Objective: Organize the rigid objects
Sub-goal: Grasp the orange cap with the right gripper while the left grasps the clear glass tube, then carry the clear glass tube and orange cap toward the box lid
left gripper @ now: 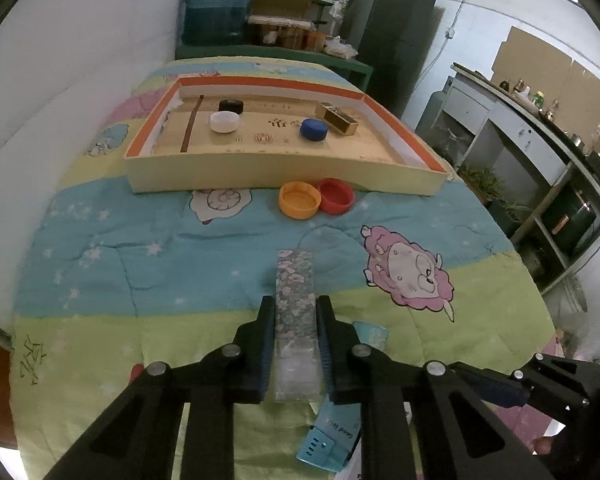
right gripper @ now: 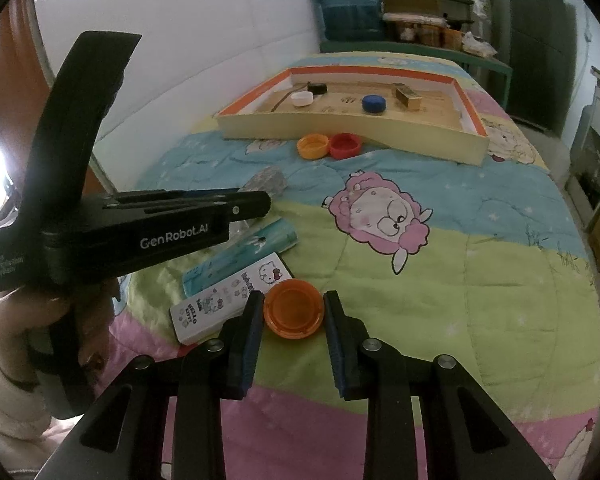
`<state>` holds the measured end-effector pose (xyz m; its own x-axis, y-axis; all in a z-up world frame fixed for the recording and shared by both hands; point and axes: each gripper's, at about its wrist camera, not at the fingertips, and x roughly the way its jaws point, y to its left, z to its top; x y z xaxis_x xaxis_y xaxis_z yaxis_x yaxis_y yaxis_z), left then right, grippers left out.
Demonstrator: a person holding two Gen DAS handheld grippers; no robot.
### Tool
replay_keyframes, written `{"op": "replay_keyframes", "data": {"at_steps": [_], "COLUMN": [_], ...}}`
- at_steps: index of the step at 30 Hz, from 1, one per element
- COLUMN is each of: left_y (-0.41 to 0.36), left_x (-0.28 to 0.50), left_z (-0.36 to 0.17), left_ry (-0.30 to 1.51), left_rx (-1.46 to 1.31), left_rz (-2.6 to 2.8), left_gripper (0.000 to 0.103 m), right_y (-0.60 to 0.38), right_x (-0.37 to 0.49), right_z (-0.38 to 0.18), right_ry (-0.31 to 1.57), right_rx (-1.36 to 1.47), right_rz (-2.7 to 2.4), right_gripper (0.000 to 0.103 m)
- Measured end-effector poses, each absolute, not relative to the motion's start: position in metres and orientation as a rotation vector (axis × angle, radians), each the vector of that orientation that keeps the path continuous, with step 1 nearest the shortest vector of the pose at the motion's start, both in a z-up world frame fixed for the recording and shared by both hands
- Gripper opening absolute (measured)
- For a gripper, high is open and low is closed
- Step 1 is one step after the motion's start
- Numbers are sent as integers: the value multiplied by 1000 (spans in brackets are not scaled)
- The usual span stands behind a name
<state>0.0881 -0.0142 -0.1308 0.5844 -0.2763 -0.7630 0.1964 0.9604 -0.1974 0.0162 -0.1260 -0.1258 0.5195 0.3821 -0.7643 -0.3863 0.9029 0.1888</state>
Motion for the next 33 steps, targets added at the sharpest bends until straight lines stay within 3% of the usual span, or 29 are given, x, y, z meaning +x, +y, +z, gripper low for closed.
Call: {"op": "replay_keyframes", "data": {"at_steps": [33], "left_y": [-15], "left_x": [83], "left_z": [-97], "left_ry": [843], "left_rx": [-85], "left_rz": [-264], "left_gripper": [20], "right_y": [-133], "right_x": [42], "right_z": [-104], "right_ry": [881], "right_rx": [-11], "right_rz": [451], "right_gripper": [30]}}
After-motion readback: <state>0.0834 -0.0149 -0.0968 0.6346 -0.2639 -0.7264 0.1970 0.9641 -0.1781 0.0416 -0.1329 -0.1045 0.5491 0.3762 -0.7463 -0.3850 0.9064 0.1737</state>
